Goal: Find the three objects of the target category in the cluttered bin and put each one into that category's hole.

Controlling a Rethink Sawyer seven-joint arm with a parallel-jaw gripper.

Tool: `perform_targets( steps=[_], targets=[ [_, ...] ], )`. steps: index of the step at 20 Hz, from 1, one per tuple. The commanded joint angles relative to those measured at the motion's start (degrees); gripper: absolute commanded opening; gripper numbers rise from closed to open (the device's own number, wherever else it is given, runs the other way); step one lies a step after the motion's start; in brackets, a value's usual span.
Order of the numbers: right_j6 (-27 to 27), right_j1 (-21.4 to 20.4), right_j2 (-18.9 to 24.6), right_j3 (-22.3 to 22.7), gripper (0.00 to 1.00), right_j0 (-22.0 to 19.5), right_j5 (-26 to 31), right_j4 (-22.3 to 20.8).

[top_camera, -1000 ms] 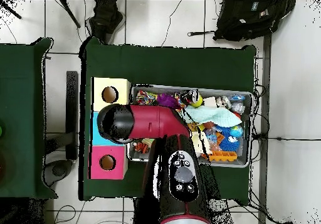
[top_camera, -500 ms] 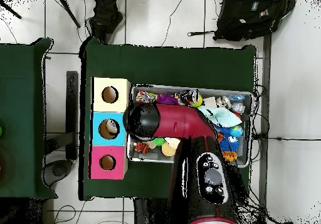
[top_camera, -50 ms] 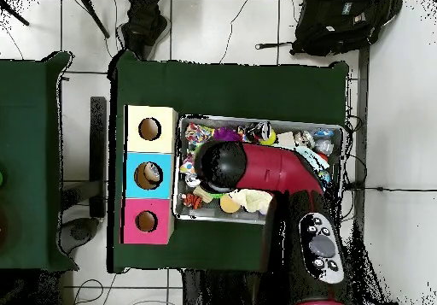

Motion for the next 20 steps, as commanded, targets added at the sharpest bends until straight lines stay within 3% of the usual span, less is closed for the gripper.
perform_targets(
  steps=[1, 20],
  targets=[
    [-8.0, 0.4, 7.1, 3.5, 1.00, -3.5, 0.2, -3.6],
    [-8.6, -2.2, 9.8, 5.5, 1.00, -9.3, 0.5, -8.7]
  ],
)
